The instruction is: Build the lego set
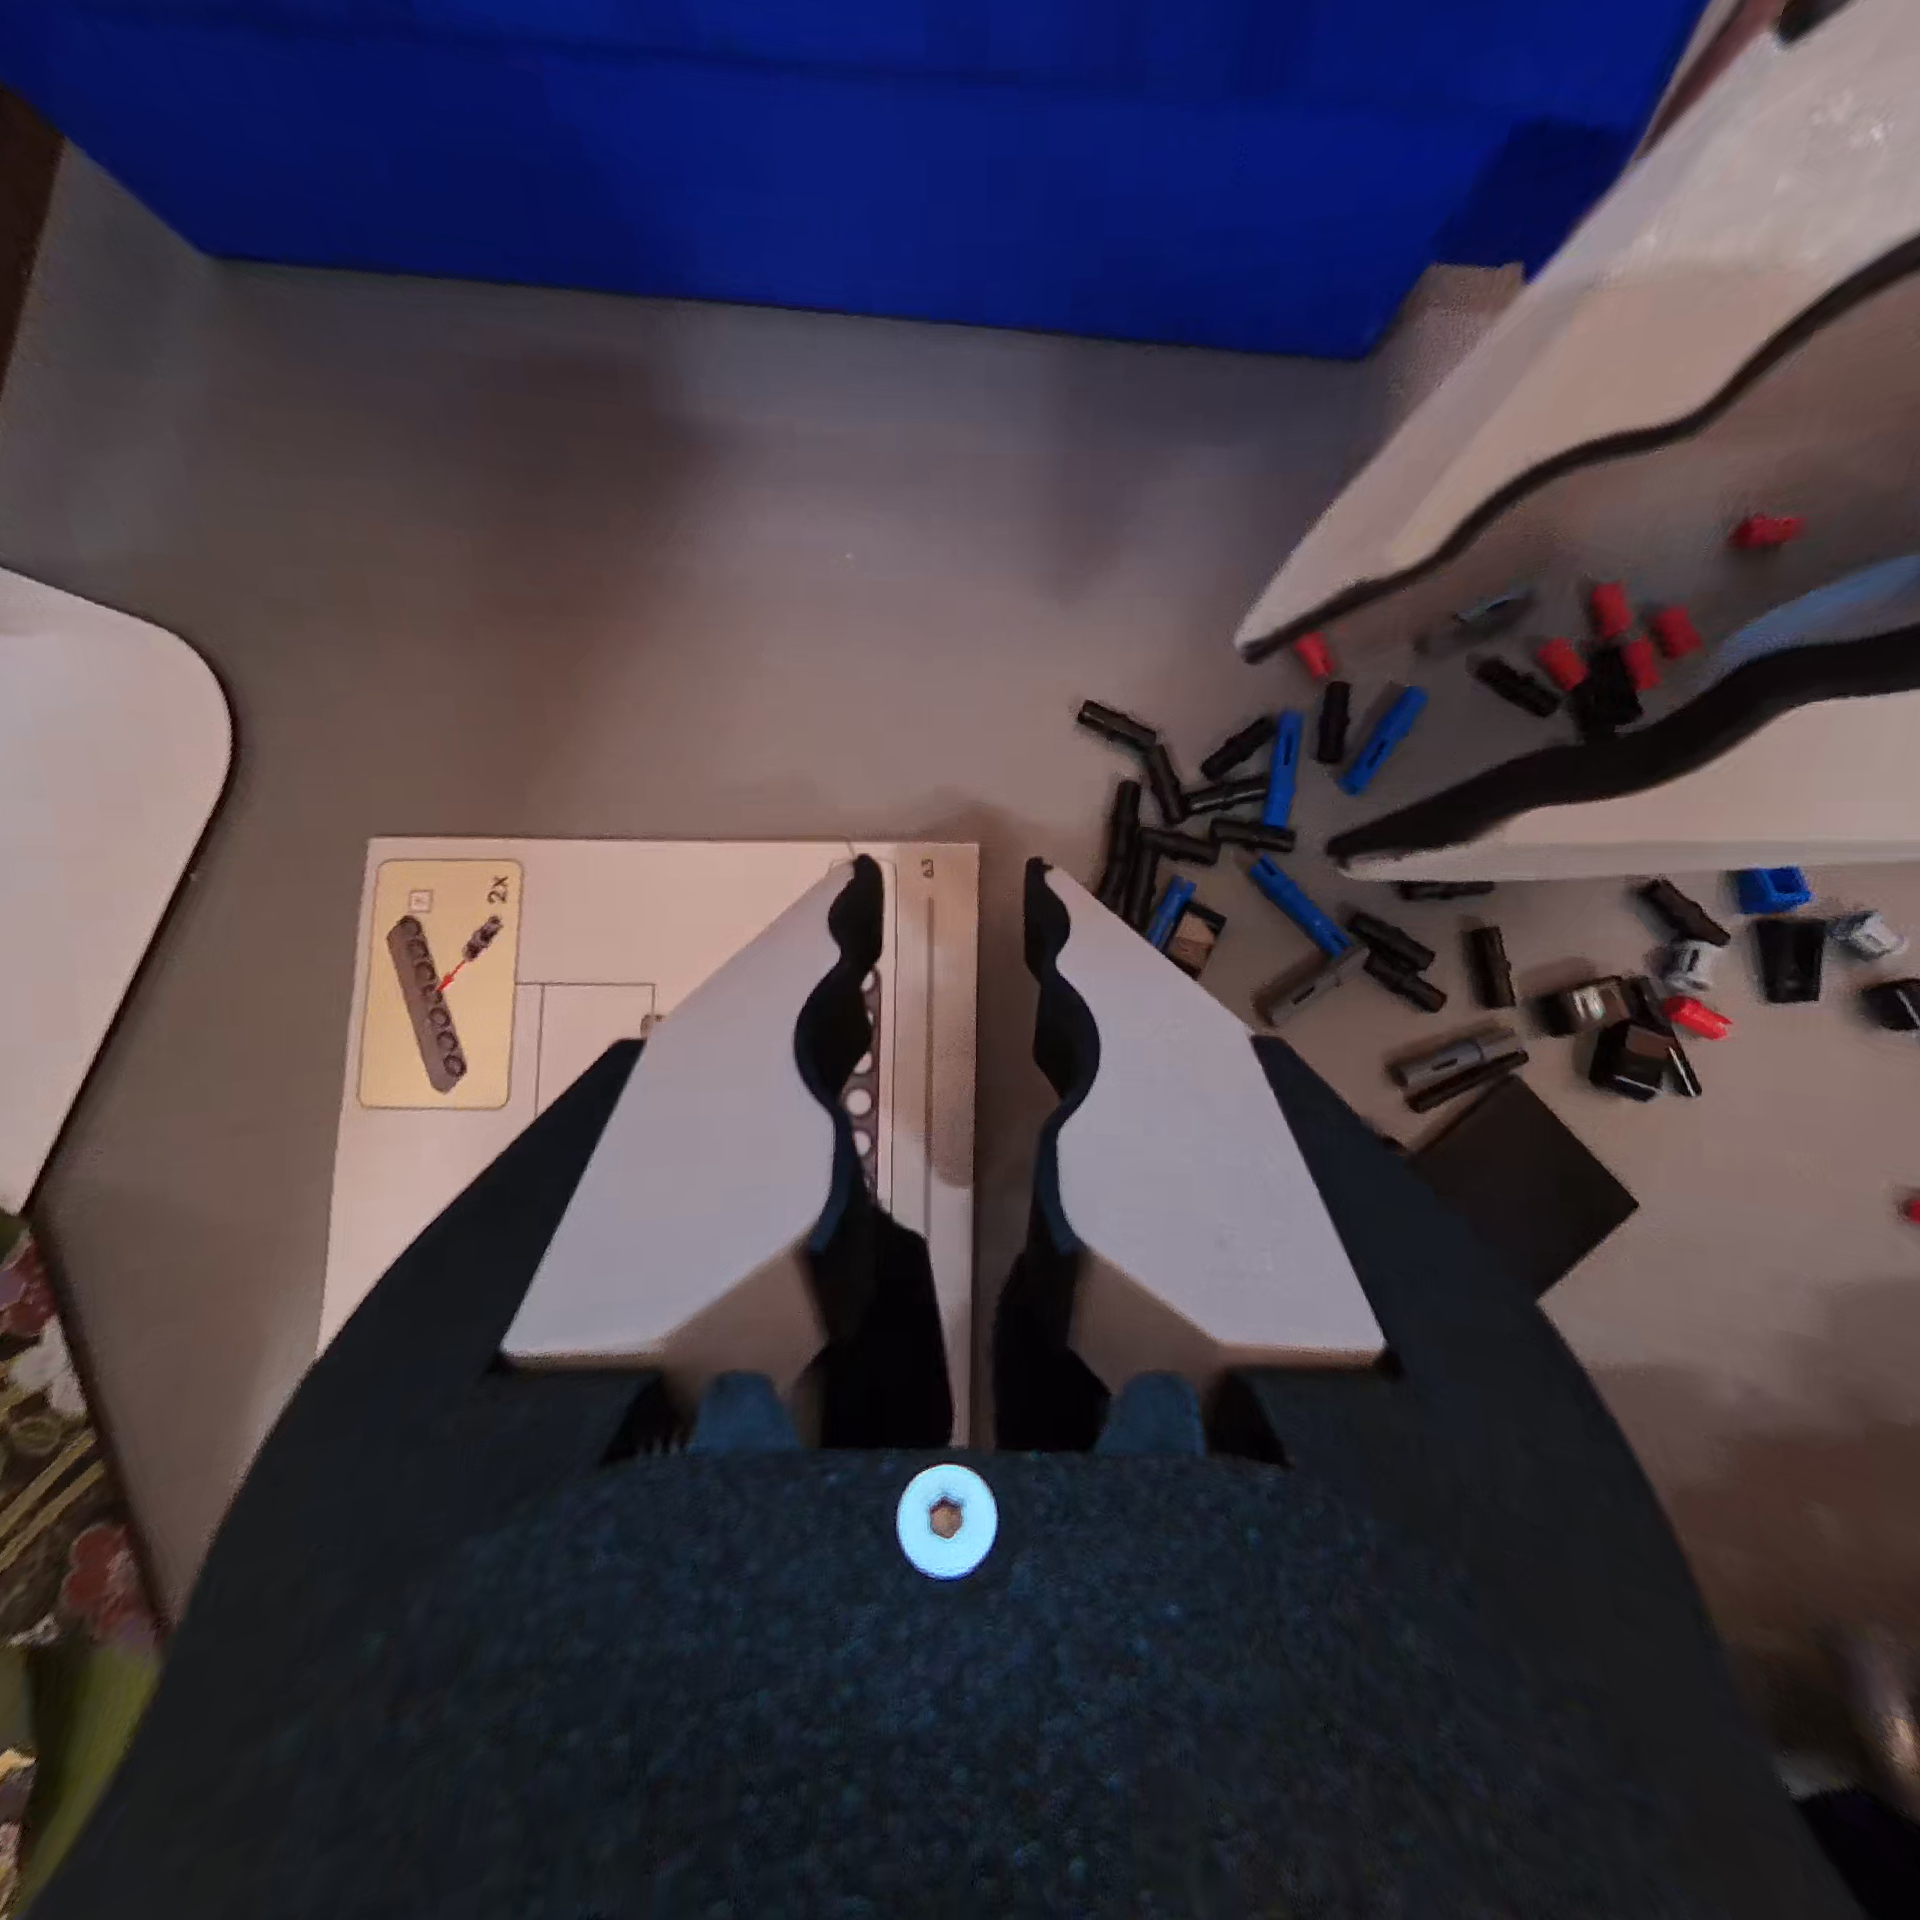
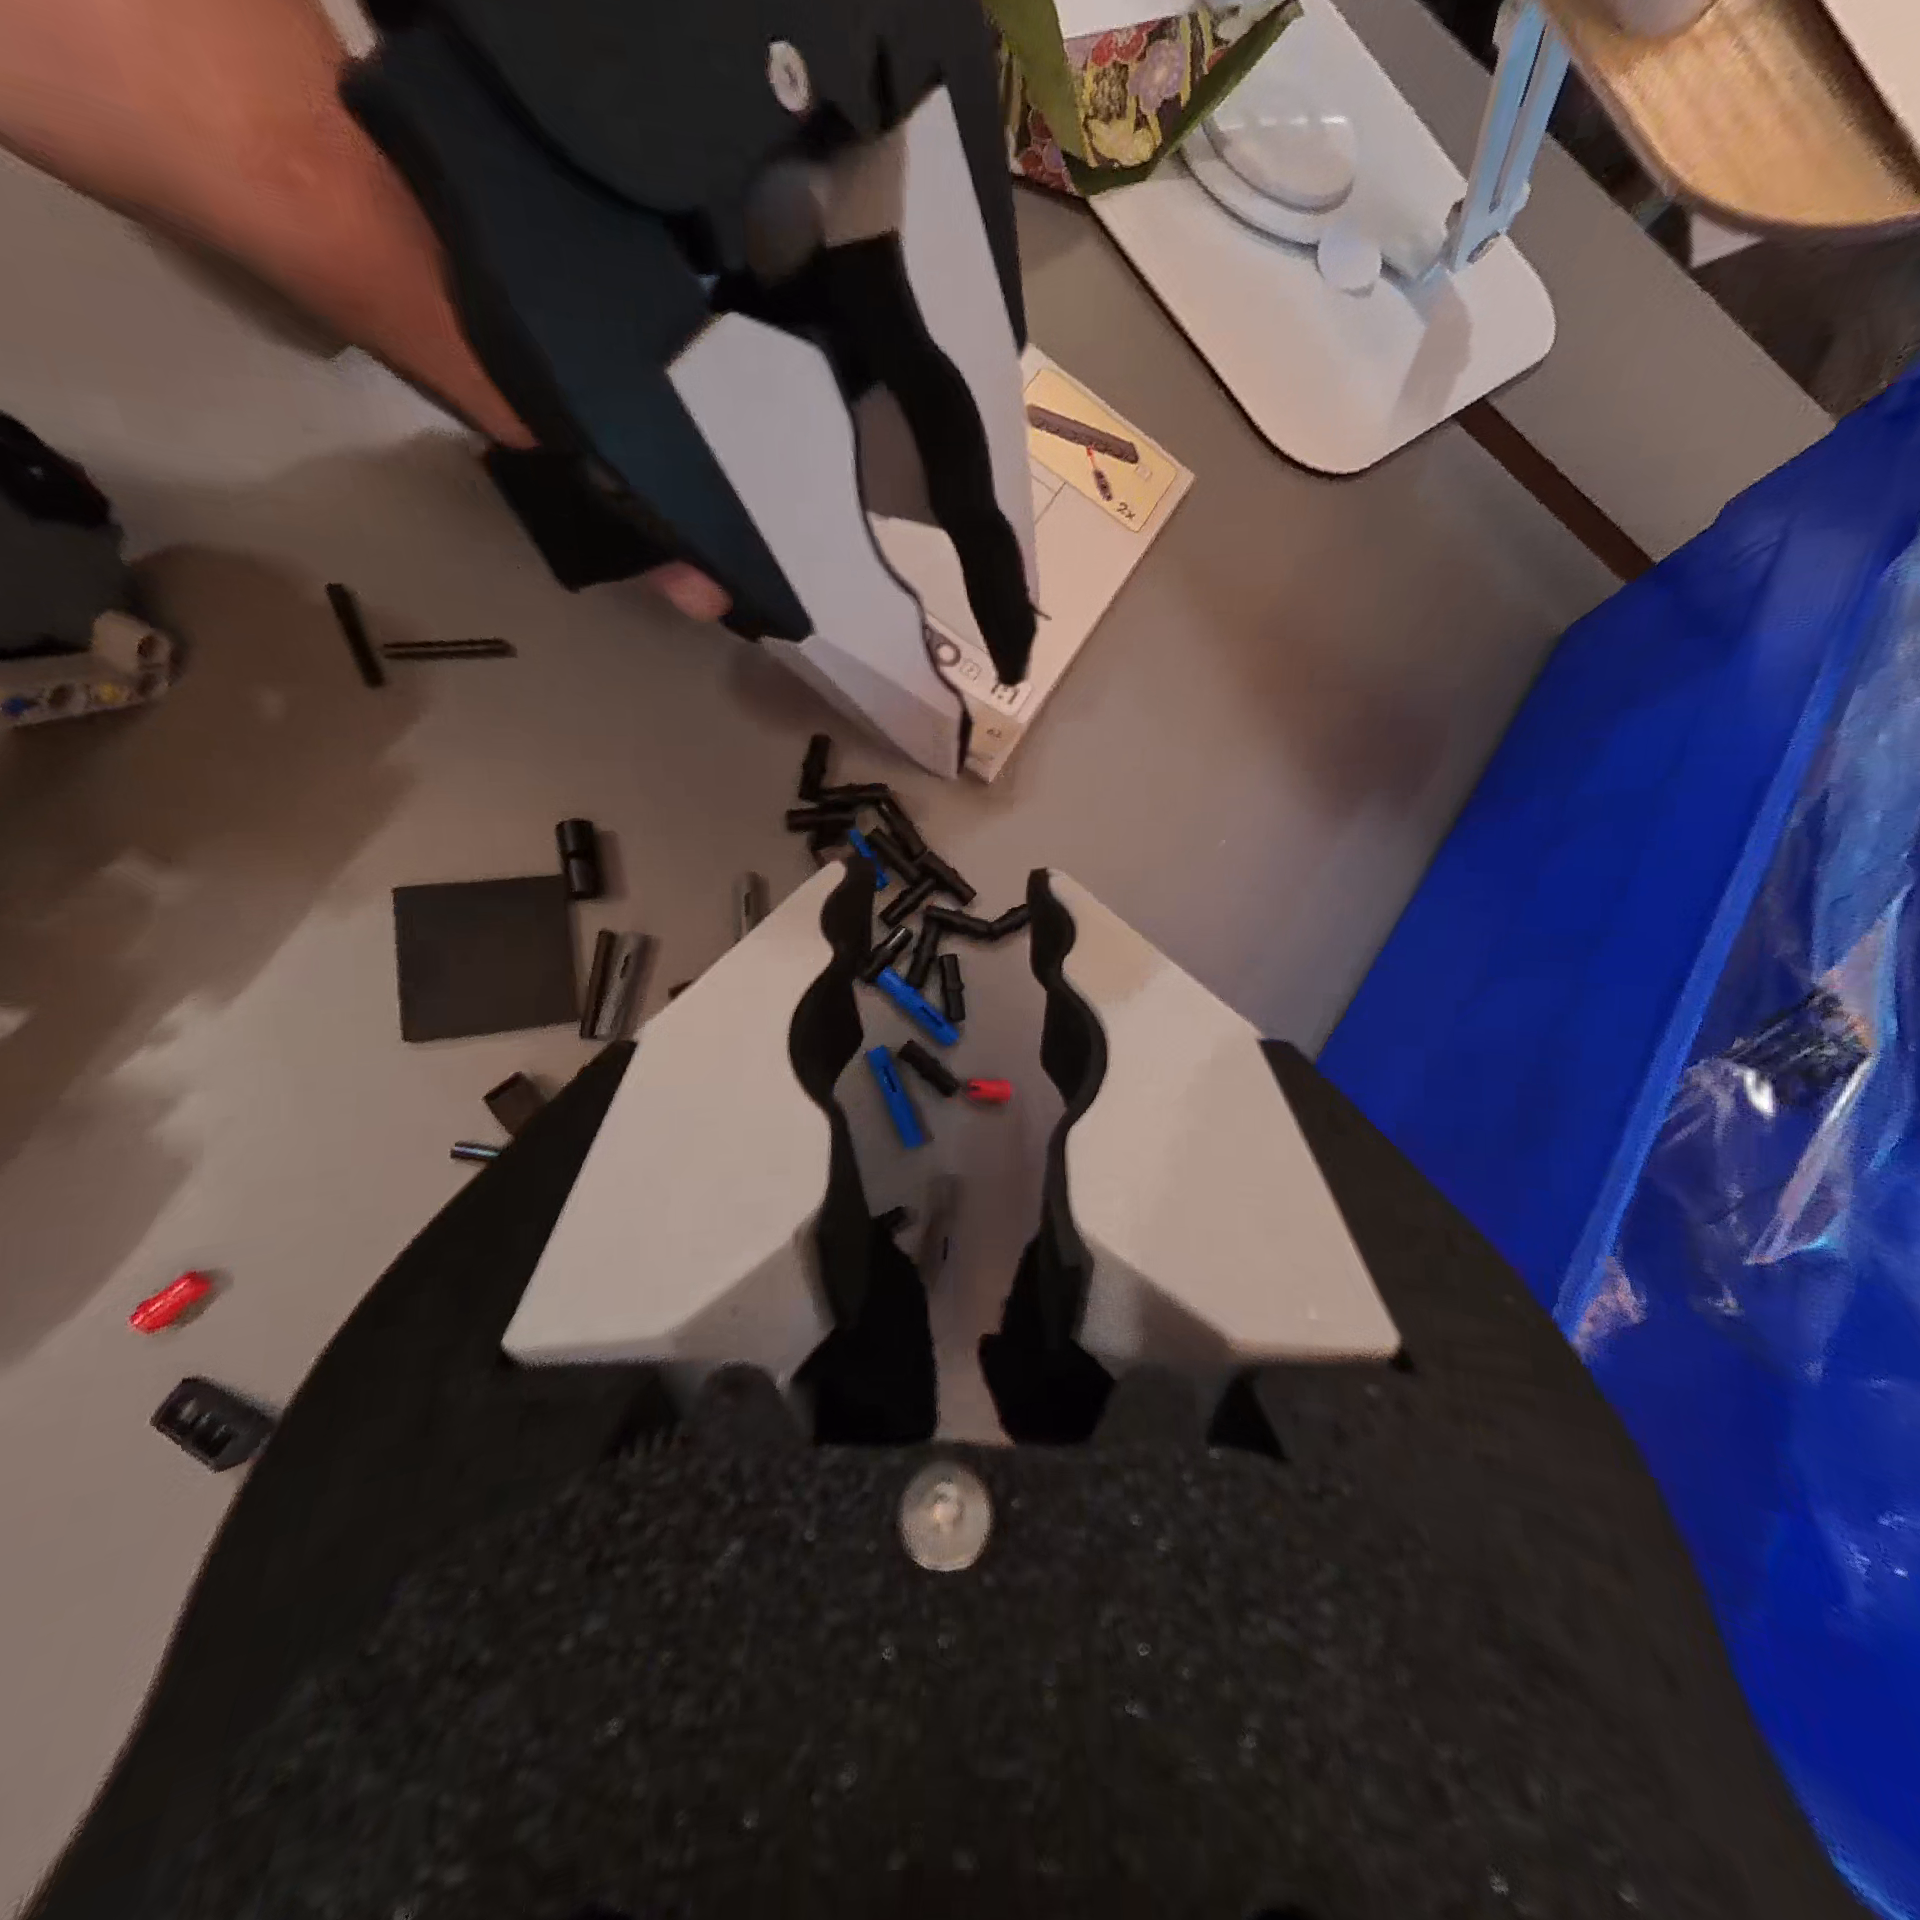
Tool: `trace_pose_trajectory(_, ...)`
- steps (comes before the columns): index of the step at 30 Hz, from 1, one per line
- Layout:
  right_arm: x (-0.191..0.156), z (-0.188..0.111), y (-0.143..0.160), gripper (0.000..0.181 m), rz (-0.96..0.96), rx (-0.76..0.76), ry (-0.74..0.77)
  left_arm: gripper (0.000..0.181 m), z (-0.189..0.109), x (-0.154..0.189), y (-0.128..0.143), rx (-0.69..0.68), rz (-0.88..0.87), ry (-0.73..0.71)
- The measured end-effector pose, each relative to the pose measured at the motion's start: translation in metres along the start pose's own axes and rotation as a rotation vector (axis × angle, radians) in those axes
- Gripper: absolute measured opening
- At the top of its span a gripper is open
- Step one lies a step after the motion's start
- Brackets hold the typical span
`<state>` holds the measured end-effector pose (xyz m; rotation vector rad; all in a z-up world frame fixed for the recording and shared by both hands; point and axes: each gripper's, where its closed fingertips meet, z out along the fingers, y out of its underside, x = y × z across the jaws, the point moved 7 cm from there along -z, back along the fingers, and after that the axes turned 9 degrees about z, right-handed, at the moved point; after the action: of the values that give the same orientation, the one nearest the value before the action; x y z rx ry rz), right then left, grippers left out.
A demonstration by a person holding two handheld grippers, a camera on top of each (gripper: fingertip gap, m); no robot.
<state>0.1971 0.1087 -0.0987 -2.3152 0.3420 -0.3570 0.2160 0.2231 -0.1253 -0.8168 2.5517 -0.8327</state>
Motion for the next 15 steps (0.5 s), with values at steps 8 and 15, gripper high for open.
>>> trace_pose_trajectory(8,-0.006,0.002,0.004,0.028,0.034,0.009,-0.127,0.000,0.005,-0.002,0.000,0.002,0.012,0.002)
trace_pose_trajectory(15,-0.008,0.008,0.005,0.028,0.051,0.009,-0.141,0.000,-0.004,-0.006,0.001,0.079,-0.051,0.020)
